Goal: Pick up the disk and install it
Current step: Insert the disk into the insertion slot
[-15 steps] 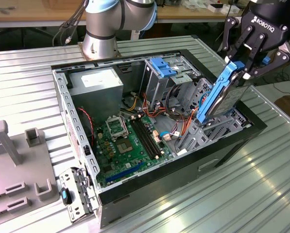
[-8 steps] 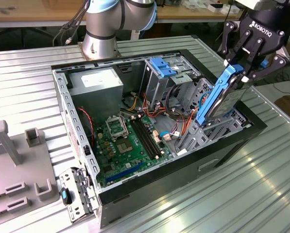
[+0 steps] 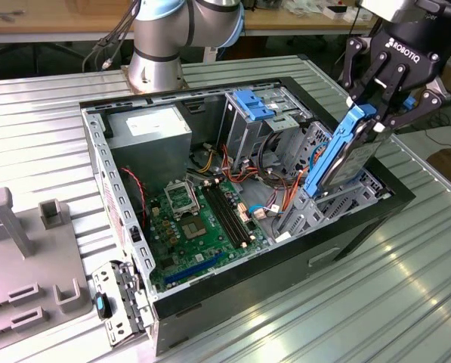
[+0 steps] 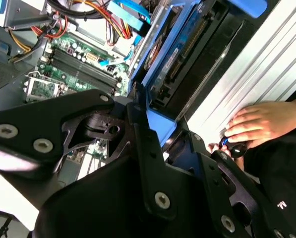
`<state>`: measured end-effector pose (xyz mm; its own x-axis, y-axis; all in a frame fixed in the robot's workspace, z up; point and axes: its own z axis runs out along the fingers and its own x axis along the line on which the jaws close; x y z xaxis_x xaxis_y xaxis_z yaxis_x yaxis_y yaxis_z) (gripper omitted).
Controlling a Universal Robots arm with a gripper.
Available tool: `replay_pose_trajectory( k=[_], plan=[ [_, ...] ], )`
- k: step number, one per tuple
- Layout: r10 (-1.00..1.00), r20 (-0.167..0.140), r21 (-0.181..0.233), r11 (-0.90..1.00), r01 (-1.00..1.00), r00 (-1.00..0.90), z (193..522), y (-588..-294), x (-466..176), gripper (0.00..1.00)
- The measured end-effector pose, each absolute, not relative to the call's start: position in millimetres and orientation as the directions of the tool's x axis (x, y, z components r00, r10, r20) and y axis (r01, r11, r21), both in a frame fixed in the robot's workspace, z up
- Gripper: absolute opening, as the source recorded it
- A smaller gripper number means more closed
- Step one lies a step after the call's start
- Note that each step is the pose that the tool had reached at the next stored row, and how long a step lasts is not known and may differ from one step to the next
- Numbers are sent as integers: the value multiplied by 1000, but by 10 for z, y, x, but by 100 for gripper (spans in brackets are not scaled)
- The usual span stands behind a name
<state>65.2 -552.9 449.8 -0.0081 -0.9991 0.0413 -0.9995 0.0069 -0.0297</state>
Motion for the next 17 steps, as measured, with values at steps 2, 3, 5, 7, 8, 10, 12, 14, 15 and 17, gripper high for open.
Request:
replay_pose_trajectory(
  k=[2,3,5,7,8,10,12,14,15,17],
  plan=[
    [-999,41,-30,7,-1000,-8,4496,-5530,652,37],
    [-999,41,-30,7,-1000,-8,4496,-5530,652,37],
    [-999,41,-32,7,-999,-8,4501,-5531,653,37],
    [-999,41,-33,7,-999,-9,4515,-5531,652,37],
    [-999,41,-34,7,-999,-9,4524,-5530,652,37],
    [-999,41,-35,7,-999,-9,4534,-5531,652,37],
    [-999,41,-35,9,-999,-11,4535,-5532,652,37],
    [-999,41,-35,24,-999,-25,4534,-5533,651,37],
    [-999,41,-35,29,-999,-30,4533,-5534,651,37],
    [-999,41,-35,32,-999,-33,4528,-5534,652,37]
  ],
)
